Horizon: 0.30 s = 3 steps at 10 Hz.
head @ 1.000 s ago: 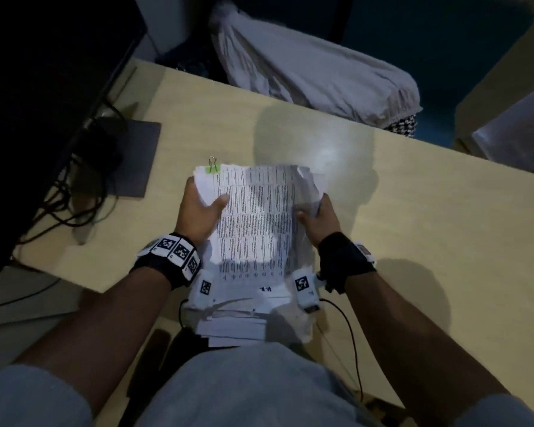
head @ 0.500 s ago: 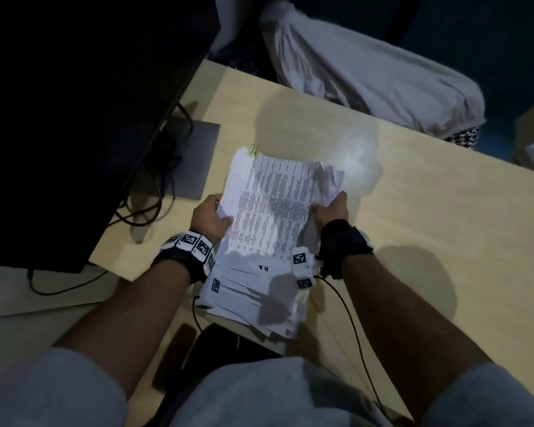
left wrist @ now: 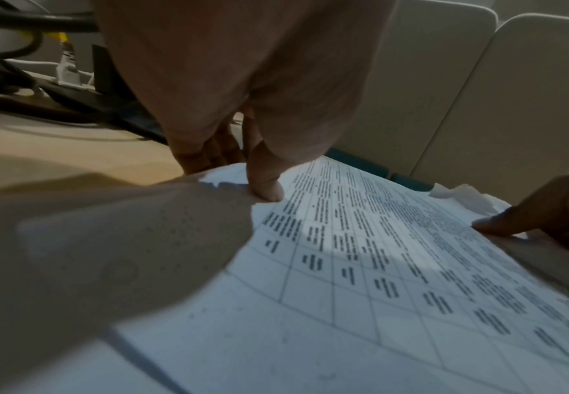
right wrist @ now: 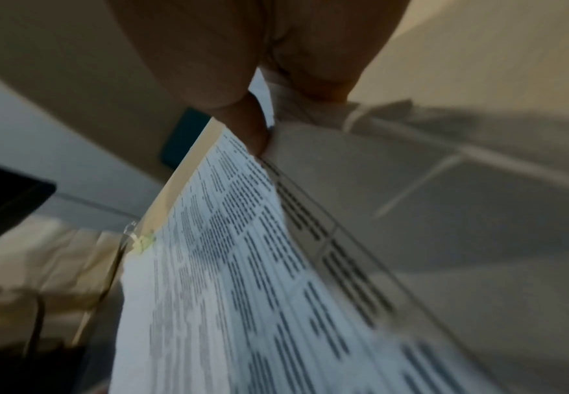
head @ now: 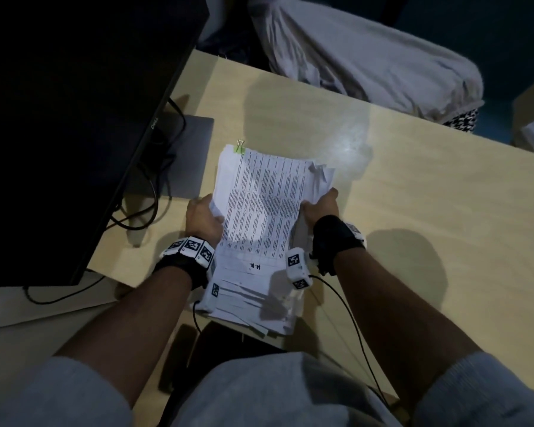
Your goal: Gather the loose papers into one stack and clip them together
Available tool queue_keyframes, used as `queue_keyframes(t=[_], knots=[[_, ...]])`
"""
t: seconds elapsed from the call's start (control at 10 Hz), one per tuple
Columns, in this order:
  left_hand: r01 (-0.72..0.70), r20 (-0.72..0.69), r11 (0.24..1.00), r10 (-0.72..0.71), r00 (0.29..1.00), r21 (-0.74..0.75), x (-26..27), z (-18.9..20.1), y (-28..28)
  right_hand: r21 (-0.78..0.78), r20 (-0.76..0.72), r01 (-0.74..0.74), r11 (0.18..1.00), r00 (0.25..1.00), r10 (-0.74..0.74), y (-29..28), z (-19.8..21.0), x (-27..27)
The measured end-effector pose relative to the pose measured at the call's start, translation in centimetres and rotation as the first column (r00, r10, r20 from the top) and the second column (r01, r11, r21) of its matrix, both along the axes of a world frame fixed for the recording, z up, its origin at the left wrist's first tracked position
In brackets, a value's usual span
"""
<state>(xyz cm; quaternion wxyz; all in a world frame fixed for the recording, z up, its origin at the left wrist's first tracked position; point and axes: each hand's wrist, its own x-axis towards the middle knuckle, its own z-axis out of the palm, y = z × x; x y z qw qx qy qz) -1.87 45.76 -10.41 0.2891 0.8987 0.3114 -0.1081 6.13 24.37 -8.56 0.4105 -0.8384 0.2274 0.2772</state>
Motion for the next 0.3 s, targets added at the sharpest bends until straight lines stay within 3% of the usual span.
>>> queue_keyframes(t=[0.1, 0.2, 0.3], knots=[[-0.028, -0.002, 1.000, 0.028, 1.000, -0.008, 0.1, -0.5, -0.3, -0.065, 0.037, -0.054, 0.996, 0.998, 0.057, 0.9, -0.3, -0.3], [0.006, 0.036, 1.000, -0.005, 0.999, -0.001, -0.1, 0.1, -0.6, -0.253, 0.035, -0.181, 0.950, 0.980, 0.196, 1.1, -0.1, -0.4], [0.020, 0.104, 0.996, -0.029, 0.994, 0.092, -0.3, 0.3, -0.3, -0.270, 0.031, -0.173, 0.947, 0.982, 0.188, -0.1, 0.1, -0.4]])
